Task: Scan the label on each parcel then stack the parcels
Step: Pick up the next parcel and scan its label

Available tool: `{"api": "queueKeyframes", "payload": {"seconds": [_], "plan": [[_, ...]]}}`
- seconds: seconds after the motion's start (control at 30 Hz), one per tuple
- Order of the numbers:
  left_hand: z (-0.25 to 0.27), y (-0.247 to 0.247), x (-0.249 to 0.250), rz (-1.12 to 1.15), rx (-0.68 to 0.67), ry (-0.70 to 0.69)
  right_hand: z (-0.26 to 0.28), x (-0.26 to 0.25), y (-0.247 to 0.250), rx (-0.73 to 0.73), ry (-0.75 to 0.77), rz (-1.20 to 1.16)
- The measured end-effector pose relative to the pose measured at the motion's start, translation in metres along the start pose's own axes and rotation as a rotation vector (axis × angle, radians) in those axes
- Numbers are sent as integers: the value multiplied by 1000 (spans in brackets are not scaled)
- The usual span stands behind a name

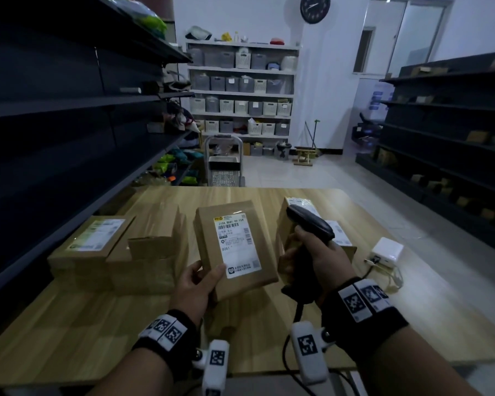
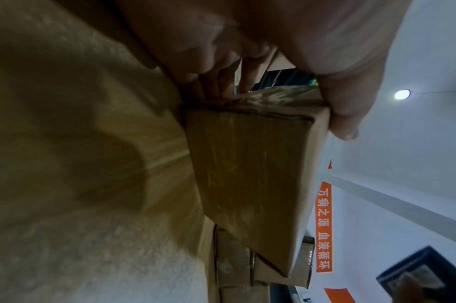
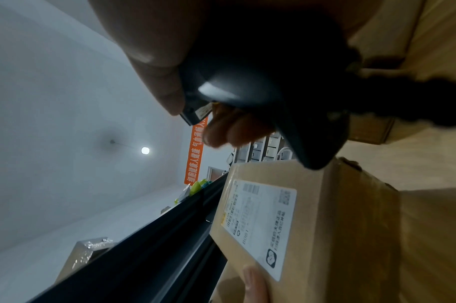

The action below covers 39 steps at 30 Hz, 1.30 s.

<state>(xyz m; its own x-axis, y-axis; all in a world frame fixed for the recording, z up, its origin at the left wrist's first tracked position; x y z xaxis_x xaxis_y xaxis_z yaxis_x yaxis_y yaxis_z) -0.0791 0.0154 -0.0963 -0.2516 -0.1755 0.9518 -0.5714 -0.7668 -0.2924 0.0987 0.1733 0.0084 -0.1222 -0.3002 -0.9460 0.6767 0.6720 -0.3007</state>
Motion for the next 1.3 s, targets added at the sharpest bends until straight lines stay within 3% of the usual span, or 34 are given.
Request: {"api": "queueKeyframes", "payload": {"seconds": [0.33,0.93,1.3], "plan": [[2,7,-13,-64,-2,-75,7,-8,-16,-83,-92,303],[2,10,-15,-146,32,-106,23,-2,-30,-167,-127,314],[-4,12,-16,-109,58,-82,18,1,-30,-119,-171,293]]}}
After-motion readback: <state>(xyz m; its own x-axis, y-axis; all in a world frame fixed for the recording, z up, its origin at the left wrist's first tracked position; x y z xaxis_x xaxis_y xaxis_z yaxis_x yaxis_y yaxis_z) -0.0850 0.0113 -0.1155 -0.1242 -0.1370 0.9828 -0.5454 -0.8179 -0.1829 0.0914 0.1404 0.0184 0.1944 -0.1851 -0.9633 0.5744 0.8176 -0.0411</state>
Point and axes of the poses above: each hand's wrist, its own z-axis away from the middle knuckle, its own y-axis out of the back of the hand, x = y × z, the point moved 1 cm from there along -z, towards the middle knuckle, and after that the axes turned 5 degrees about -x, right-handed, at the moved point
